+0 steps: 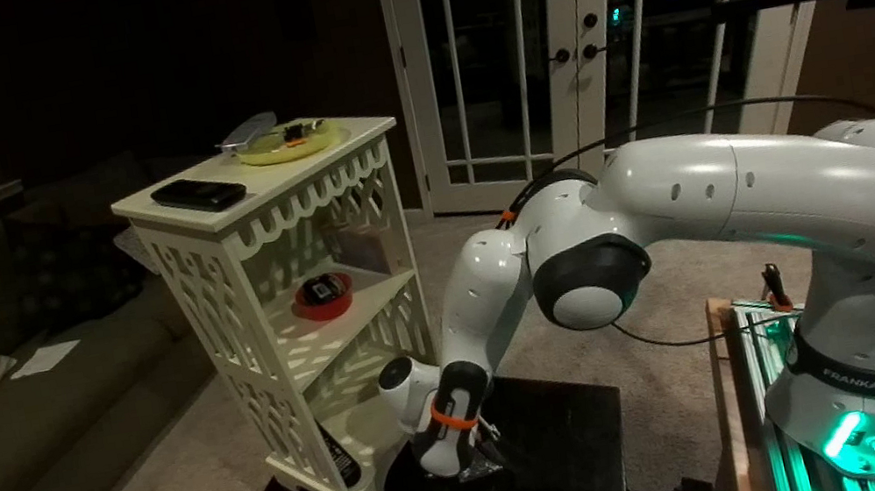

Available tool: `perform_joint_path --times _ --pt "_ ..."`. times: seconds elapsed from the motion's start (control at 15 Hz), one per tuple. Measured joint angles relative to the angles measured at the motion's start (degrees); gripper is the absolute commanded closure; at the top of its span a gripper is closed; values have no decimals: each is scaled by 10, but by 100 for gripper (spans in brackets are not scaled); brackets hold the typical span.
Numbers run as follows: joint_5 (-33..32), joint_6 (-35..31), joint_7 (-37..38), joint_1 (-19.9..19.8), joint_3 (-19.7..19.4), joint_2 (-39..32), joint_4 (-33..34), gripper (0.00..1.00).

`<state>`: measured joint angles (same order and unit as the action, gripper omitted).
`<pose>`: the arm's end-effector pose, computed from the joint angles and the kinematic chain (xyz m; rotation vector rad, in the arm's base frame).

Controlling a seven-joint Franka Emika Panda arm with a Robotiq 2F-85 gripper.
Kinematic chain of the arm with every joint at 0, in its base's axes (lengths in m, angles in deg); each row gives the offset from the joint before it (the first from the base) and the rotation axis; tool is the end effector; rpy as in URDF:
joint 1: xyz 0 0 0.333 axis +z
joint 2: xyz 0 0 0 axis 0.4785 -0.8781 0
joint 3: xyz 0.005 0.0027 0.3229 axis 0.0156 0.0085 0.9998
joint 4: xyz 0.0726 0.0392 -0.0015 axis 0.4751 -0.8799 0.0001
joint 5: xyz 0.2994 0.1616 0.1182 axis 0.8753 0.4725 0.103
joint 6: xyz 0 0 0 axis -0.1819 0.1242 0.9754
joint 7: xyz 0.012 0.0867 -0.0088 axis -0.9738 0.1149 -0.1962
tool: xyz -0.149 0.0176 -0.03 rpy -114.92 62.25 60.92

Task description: Put the packet on the stand

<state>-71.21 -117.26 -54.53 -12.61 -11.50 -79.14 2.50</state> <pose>0.5988 0.0463 -0.1487 2.9702 0.0553 -0.1562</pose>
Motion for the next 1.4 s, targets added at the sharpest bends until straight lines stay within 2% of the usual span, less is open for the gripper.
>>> perform_joint_path --times 0.2,0.6,1.0,1.07,1.2,1.4 --pt "-26 28 -1 -24 9 6 0 0" --pt "-38 -14 -39 -102 74 -7 14 0" --pt "-46 -39 -46 -129 77 -33 30 1" --pt "-46 -40 -46 -129 76 -37 33 26" --pt "-47 -40 -46 -129 74 -45 38 27" --pt "-49 -40 -46 -129 73 -50 42 50"
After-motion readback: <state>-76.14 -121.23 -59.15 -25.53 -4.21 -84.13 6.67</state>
